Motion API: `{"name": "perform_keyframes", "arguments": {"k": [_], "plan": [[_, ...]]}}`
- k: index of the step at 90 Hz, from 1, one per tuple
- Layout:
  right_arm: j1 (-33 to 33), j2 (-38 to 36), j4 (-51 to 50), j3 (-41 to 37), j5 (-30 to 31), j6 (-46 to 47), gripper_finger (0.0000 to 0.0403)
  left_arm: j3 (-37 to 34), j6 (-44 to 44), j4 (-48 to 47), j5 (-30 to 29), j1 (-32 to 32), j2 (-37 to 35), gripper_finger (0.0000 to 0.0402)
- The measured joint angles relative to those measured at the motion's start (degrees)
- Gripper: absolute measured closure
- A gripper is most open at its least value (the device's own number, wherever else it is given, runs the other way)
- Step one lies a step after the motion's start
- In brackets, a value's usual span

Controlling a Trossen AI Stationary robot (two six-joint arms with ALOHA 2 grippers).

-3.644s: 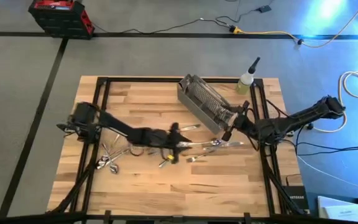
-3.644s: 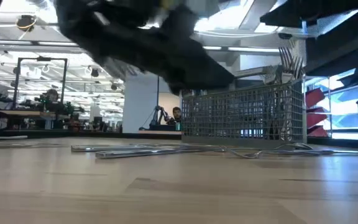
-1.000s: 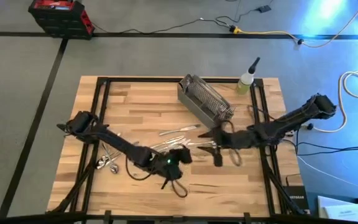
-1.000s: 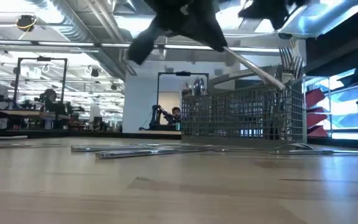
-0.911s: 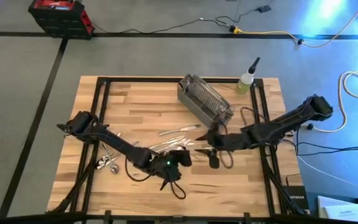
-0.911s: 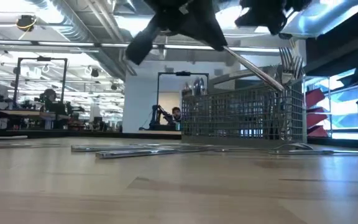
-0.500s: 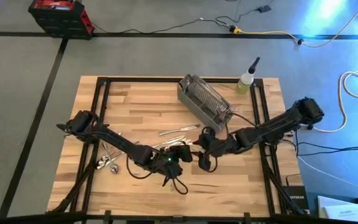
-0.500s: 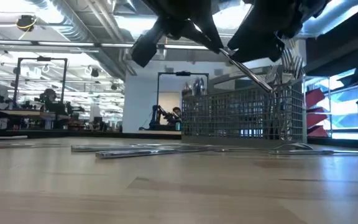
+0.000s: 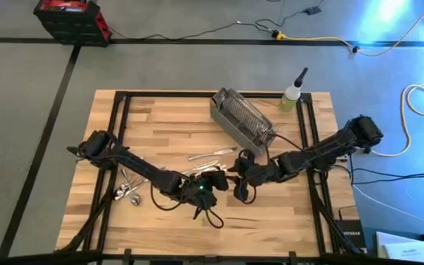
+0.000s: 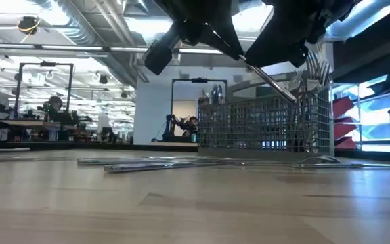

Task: Sort silverware
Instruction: Put the silver fork into the gray silverware organizer

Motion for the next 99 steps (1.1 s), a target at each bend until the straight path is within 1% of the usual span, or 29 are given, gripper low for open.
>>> {"name": "perform_keyframes", "arguments": {"k": [15, 34, 42, 60, 84, 91, 99], "plan": [[0.0, 0.3, 0.3, 0.0, -0.5, -0.6, 0.0307, 0.0, -0.3, 0.0, 0.0, 0.0, 0.0, 0.0401], [-0.4, 3.4, 1.4, 0.0, -3.9, -1.9, 0.0308, 0.0, -0.4, 0.1, 0.0, 0.3, 0.0, 0.0401], [-0.7, 4.1, 1.9, 0.0, -3.8, -2.8, 0.0312, 0.0, -1.1, 0.1, 0.0, 0.3, 0.0, 0.0401], [-0.7, 4.1, 2.3, 0.1, -3.5, -3.4, 0.0341, -0.8, -1.4, 0.1, 0.0, 0.4, 0.0, 0.0401], [-0.7, 4.1, 1.9, 0.9, -2.9, -4.2, 0.0347, -1.1, -1.5, 0.1, 0.0, 0.3, 0.0, 0.0401], [-1.1, 4.1, 1.4, 0.9, -2.9, -4.3, 0.0359, -1.2, -1.5, 0.0, 0.1, 0.4, 0.0, 0.0401], [-1.1, 4.0, 1.4, 0.9, -3.0, -5.3, 0.039, -1.2, -1.5, -0.1, 0.1, 0.3, 0.0, 0.0401]]}}
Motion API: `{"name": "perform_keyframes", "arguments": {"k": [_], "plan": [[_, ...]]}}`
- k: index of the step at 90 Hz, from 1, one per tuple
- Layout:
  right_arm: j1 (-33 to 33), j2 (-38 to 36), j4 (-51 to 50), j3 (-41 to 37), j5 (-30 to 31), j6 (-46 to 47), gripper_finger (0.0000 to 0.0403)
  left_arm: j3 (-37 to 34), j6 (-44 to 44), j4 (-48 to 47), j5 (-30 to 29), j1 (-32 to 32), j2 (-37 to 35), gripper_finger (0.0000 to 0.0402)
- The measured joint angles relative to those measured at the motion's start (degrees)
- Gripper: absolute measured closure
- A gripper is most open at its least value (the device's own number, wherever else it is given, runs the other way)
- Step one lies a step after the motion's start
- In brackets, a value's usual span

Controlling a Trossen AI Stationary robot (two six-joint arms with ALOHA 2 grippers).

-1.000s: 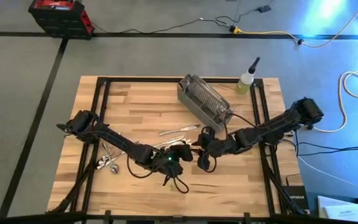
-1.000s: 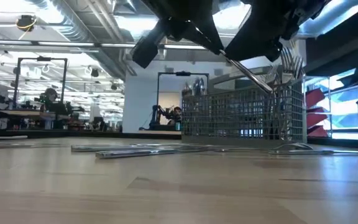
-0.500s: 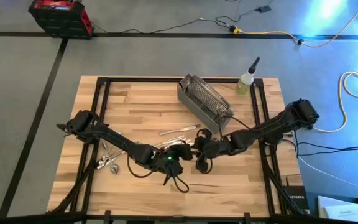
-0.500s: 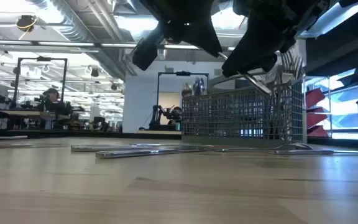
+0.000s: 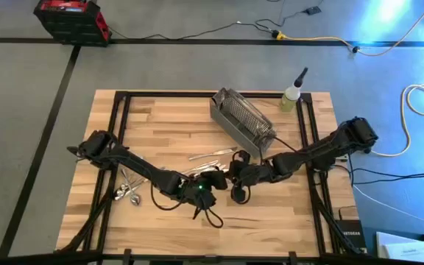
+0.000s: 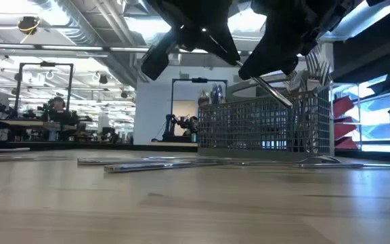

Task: Sort silverware
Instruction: Put the silver fork into the gray silverware organizer

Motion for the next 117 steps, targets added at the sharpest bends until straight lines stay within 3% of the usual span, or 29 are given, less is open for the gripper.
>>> {"name": "perform_keyframes", "arguments": {"k": [30, 62, 75, 88, 103, 117], "plan": [[0.0, 0.0, 0.0, 0.0, -0.1, -0.4, 0.0401, 0.0, -1.0, 0.0, 0.5, 0.0, 0.0, 0.0394], [0.0, 0.0, 0.0, 0.0, 1.7, 2.5, 0.0402, 0.0, -6.6, 0.8, 2.7, 0.1, 0.0, 0.0279], [0.0, -0.1, -3.4, 0.0, 6.5, 4.8, 0.0402, 0.0, -9.5, 0.8, 1.3, 0.1, 0.0, 0.0227], [0.0, -0.4, -16.0, 0.0, 14.7, 10.0, 0.0402, 0.0, -15.1, 0.8, -7.2, 0.1, 0.0, 0.0189], [0.2, -2.8, -21.5, 0.0, 21.9, 13.7, 0.0403, 0.0, -24.5, -0.4, -17.1, -0.1, 0.0, 0.0175], [2.3, -9.4, -22.5, 0.0, 28.4, 13.3, 0.0403, 0.0, -41.4, -9.6, -17.2, -0.4, 0.0, 0.0174]]}}
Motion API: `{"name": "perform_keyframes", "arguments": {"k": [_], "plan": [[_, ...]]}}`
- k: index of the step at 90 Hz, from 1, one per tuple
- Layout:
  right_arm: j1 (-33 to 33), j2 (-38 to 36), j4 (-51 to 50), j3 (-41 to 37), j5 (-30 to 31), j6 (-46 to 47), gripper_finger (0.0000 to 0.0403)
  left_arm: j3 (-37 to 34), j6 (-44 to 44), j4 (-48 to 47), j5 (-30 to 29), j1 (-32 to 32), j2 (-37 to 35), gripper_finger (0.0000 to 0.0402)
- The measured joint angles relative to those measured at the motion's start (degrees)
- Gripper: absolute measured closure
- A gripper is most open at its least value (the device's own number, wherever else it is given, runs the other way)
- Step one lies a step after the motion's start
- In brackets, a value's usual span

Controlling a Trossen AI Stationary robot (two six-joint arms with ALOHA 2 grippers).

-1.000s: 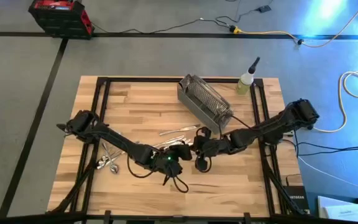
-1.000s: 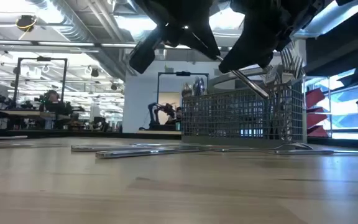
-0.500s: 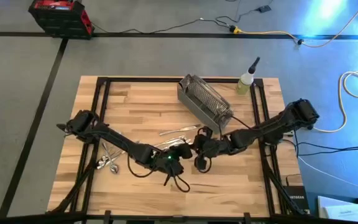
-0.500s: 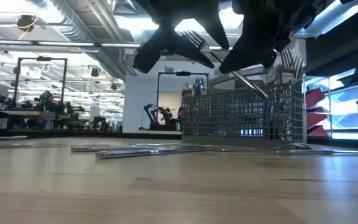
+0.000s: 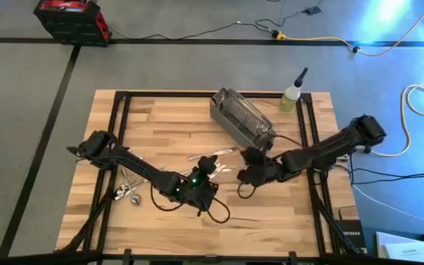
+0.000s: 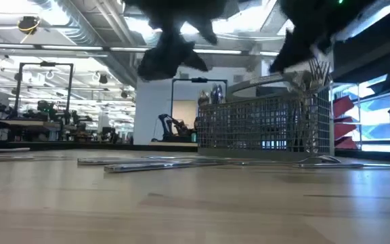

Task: Sort silverware
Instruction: Put the silver fork into the gray silverware organizer

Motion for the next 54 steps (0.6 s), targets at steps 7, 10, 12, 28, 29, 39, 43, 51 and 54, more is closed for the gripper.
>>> {"name": "perform_keyframes", "arguments": {"k": [7, 10, 12, 28, 29, 39, 43, 51, 54], "plan": [[1.7, -4.4, 0.4, 0.0, 2.9, -0.2, 0.0403, 0.0, -10.7, -7.1, 1.5, 0.4, 0.0, 0.0174], [2.7, -6.2, 0.3, 0.0, 4.1, -0.4, 0.0403, 0.0, -15.6, -10.2, 2.2, 0.7, 0.0, 0.0174], [3.3, -7.5, 0.3, 0.0, 4.9, -0.7, 0.0403, 0.0, -18.9, -12.0, 2.6, 0.9, 0.0, 0.0174], [8.8, -16.4, -0.7, -0.8, 18.4, -1.7, 0.0403, -1.9, -42.1, -21.0, 3.7, 2.3, 0.0, 0.0174], [9.1, -16.9, -0.7, -1.0, 19.3, -1.7, 0.0403, -2.3, -43.2, -21.0, 3.7, 2.4, 0.0, 0.0174], [10.0, -20.6, -0.5, -5.4, 27.1, 0.3, 0.0403, -6.8, -51.8, -16.9, 2.6, 2.5, 0.0, 0.0174], [9.9, -21.8, -0.6, -7.9, 29.1, 2.6, 0.0403, -9.4, -53.2, -13.3, 1.8, 2.4, 0.0, 0.0174], [9.7, -23.4, 0.4, -13.1, 30.8, 8.7, 0.0403, -14.3, -53.8, -5.9, 0.3, 2.1, 0.0, 0.0174], [9.7, -23.7, 1.1, -15.1, 31.3, 10.9, 0.0403, -15.6, -53.6, -3.1, 0.1, 1.9, 0.0, 0.0174]]}}
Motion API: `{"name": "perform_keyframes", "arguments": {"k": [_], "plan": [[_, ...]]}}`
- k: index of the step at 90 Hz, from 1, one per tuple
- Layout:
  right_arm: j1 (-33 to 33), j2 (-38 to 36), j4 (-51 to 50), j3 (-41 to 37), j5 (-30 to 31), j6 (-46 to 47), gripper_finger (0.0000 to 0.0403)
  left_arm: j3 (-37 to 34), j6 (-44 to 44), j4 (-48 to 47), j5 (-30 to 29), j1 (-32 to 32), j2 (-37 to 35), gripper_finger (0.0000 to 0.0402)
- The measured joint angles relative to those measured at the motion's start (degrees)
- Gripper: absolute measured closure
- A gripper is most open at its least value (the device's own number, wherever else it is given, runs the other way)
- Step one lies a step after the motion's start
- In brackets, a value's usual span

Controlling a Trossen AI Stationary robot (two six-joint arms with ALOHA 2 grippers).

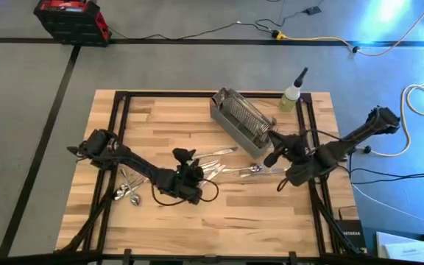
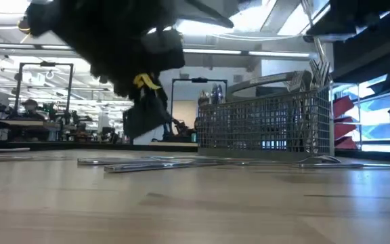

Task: Sort silverware
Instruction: Put the silver fork into the gray silverware organizer

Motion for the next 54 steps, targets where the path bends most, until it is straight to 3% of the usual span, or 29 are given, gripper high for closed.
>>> {"name": "perform_keyframes", "arguments": {"k": [18, 54], "plan": [[0.0, -0.5, 7.0, -7.4, 2.8, 3.9, 0.0403, -2.9, -1.4, 10.3, 5.2, 1.2, 0.0, 0.0174], [-0.2, 0.1, 15.7, -9.1, 8.3, 4.3, 0.0403, -2.8, 1.9, 27.1, 13.9, 5.6, 0.0, 0.0174]]}}
